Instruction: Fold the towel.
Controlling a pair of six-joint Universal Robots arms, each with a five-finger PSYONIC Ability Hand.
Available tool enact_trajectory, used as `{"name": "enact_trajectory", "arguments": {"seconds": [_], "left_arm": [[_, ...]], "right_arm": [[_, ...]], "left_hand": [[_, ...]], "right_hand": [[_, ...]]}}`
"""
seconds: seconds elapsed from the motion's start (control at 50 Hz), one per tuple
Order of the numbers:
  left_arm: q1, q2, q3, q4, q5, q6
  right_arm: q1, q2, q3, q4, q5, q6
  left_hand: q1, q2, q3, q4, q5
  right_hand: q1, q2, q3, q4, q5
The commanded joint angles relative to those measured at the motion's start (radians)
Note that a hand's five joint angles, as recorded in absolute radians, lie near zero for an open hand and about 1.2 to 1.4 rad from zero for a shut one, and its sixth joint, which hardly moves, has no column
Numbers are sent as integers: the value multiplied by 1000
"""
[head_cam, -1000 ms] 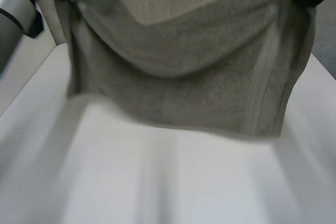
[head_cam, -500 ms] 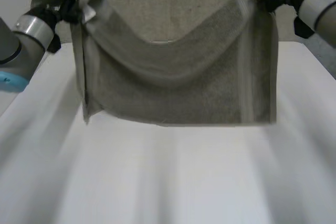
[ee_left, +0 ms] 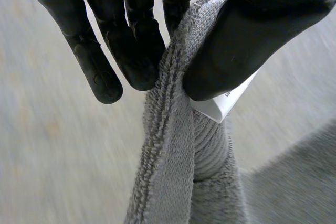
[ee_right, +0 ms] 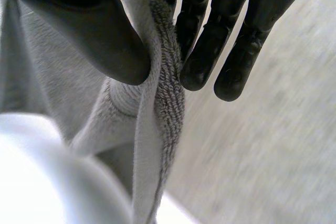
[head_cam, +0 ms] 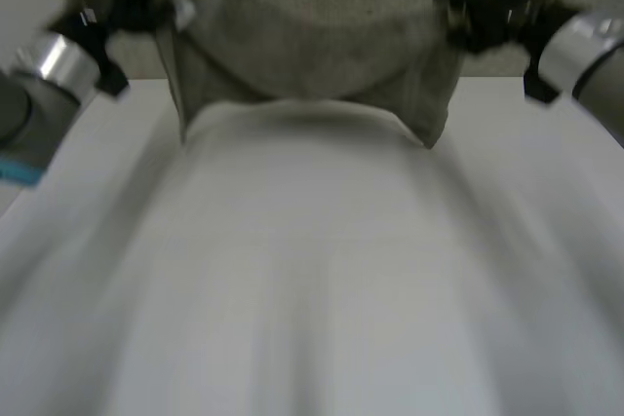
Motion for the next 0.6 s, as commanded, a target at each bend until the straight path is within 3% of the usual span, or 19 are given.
{"name": "enact_trajectory", "arguments": {"seconds": [0.02,0.1,0.16,0.22,0.26,0.32,0.6], "left_arm": [[46,-11,-274,7,152,59],[96,-18,-409,9,217,149],[110,-18,-438,7,234,183],[125,-7,-483,0,258,235],[145,1,-510,-8,263,263],[176,4,-532,-11,263,272],[207,197,-611,-83,260,268]], "right_arm": [[-46,-18,287,64,-11,-323],[-97,-12,416,66,-20,-448],[-120,-13,467,60,-24,-448],[-130,-15,484,56,-24,-448],[-141,-19,514,55,-27,-448],[-141,-22,536,53,-34,-447],[-138,-33,596,4,-36,-428]], "left_hand": [[148,84,65,39,113],[123,59,39,13,87],[90,26,6,-19,55],[-83,-147,-167,-192,-119],[-396,-459,-479,-505,-431],[-544,-608,-627,-653,-579],[-641,-705,-725,-750,-676]], "right_hand": [[-5,-5,22,-1,-13],[-5,-5,22,-1,-13],[-5,-5,22,-1,-13],[-5,-5,22,-1,-13],[-5,-5,22,-1,-13],[-5,-5,22,-1,-13],[-2,-2,25,2,-10]]}}
